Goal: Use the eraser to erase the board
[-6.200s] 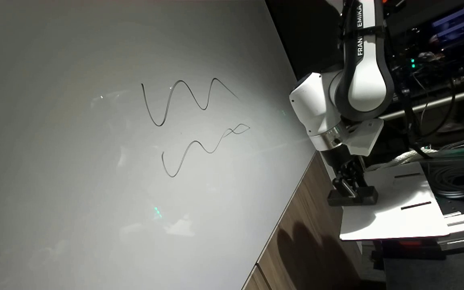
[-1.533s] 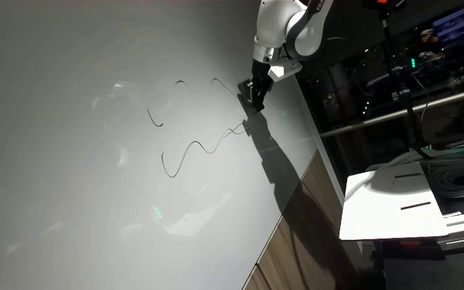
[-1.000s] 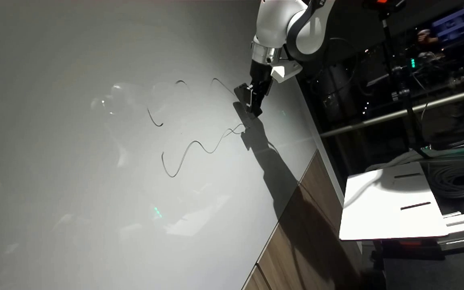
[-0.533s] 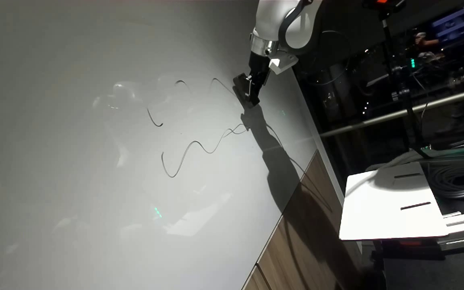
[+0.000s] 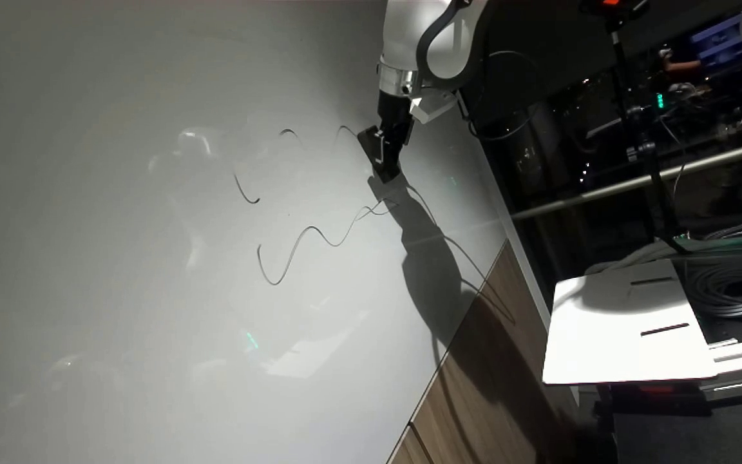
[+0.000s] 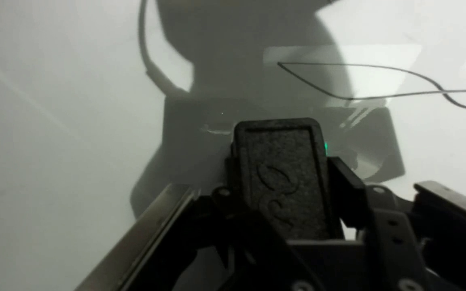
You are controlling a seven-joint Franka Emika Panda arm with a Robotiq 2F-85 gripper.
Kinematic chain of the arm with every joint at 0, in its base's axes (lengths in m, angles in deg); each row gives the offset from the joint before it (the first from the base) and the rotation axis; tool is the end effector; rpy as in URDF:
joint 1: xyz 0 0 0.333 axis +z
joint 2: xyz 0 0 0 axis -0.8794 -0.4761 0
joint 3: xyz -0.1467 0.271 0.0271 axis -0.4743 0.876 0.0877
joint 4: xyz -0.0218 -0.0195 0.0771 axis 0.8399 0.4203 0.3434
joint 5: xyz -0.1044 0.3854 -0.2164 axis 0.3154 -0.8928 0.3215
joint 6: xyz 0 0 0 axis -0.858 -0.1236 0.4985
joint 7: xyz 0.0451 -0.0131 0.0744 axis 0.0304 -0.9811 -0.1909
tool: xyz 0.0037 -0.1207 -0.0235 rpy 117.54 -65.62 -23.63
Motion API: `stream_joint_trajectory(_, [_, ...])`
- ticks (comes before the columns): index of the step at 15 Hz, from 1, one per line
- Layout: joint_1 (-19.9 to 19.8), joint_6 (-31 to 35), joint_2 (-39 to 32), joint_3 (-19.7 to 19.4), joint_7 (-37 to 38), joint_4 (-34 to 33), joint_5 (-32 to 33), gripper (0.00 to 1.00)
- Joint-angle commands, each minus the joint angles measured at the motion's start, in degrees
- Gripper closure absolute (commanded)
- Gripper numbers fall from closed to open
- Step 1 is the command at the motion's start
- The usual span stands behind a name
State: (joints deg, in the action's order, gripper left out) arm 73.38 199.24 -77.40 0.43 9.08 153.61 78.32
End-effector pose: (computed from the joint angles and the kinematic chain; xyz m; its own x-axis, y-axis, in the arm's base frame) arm 0.6110 -0.0664 0.4584 0.7162 -0.0102 0.6979 -0.1296 -0.9844 0.1187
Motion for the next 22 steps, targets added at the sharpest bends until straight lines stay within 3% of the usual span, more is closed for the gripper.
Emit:
stream_joint_trajectory(1, [3.2,-3.9,-4.0,4.1,2.0,-7.9,-0.1,0.70])
stream_joint_trajectory(4, [4.6,-8.2,-3.5,7.5,2.6,-10.3,1.5,0.70])
stream_joint_trajectory(5, [-1.6,-9.3,-4.0,15.0,1.1,-11.5,-0.4,0.70])
stream_joint_trajectory(12, [-3.2,-18.2,-7.4,29.0,5.7,-21.8,6.0,0.70])
stream_joint_trajectory(16, [-1.0,-23.5,-12.3,33.3,9.3,-28.5,11.1,0.70])
stream_joint_trajectory(22, [3.3,-26.7,-17.7,33.4,12.6,-32.1,14.2,0.70])
